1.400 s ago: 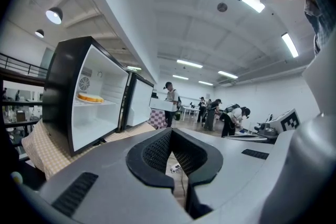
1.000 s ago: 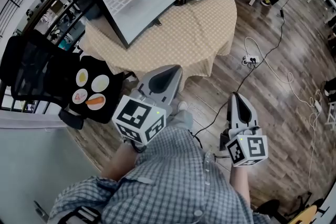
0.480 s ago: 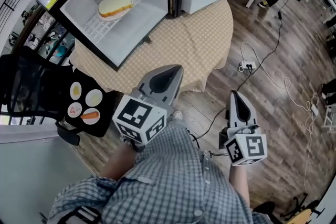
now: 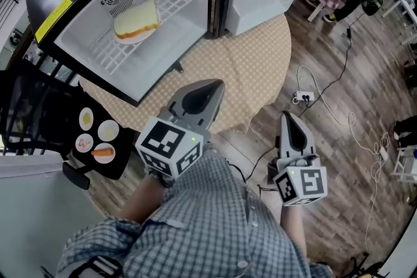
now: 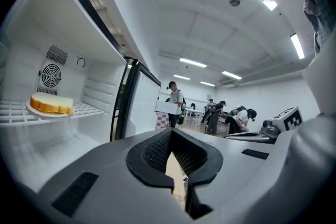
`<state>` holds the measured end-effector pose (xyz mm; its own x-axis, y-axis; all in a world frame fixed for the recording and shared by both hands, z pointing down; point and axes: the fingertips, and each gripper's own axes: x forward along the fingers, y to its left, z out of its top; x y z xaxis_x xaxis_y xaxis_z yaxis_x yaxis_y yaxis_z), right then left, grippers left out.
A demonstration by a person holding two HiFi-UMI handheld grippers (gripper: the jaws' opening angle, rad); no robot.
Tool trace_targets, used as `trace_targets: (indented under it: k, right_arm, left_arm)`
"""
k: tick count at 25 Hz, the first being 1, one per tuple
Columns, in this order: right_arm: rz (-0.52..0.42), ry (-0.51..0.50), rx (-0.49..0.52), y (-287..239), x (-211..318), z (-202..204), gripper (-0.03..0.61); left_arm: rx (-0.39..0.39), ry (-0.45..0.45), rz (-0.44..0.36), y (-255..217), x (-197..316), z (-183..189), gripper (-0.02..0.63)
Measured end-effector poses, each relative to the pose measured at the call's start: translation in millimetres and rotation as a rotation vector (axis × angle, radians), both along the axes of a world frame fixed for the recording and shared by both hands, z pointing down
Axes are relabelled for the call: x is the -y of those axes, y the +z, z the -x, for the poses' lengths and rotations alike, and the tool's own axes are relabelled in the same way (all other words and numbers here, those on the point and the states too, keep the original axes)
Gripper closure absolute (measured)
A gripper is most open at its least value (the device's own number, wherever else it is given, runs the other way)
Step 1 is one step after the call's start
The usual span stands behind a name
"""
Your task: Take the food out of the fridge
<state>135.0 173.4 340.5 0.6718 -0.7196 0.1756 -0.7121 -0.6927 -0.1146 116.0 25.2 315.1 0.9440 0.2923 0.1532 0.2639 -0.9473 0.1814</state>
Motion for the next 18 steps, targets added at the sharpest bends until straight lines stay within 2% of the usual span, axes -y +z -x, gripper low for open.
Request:
trace_targets:
  k: [7,12,18]
  right_arm:
    - [-0.005,-0.08,0.008,3,29,-24,0.568]
    - [-0.038,-0.169,-0.005,-6,67,-34,0.568]
    - [-0.046,-0.295,0.003,-3,105,-41,0.568]
  left_arm:
    - [0.01,-0.087,0.003,3,27,-4,0.611]
    - [-0.015,-0.175,-0.042,-9,55,0,0.611]
    - [-0.008,-0.272,-0.03,-6,79,-1,0.611]
